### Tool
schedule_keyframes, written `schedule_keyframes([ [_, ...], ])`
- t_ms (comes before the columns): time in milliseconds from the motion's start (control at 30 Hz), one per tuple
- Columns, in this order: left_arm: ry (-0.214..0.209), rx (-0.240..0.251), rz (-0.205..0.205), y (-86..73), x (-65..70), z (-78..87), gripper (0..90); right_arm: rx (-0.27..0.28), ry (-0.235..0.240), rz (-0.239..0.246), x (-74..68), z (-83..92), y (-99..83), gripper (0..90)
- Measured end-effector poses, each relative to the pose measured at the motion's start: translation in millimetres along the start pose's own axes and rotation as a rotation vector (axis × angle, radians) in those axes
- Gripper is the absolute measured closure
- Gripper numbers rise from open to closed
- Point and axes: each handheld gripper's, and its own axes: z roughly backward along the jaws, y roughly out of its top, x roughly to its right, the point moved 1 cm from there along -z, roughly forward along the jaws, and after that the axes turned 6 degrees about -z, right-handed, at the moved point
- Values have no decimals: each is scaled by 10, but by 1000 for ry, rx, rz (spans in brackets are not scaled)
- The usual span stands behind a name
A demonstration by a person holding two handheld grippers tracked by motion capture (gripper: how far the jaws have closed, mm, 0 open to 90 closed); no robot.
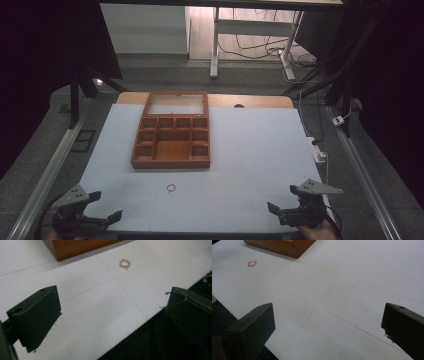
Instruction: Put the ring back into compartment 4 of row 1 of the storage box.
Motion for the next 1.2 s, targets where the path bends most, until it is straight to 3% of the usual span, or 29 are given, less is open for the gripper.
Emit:
schedule_keyframes([
  [133, 8, -7, -3, -5, -17, 5, 0, -19, 0, 38, -40, -16, 0, 0],
  [200, -18, -10, -12, -2, -26, -6, 0, -25, 8, 44, -48, -31, 1, 0],
  [733, 28, -36, 7, 17, -66, -49, 0, -65, 24, 42, -45, -66, 12, 0],
  [1000, 33, -33, -21, 33, -50, -66, 0, -78, 30, 51, -51, -72, 15, 0],
  [1200, 28, -44, -24, 40, -52, -81, 0, -59, 67, 62, -91, -98, 45, 0],
])
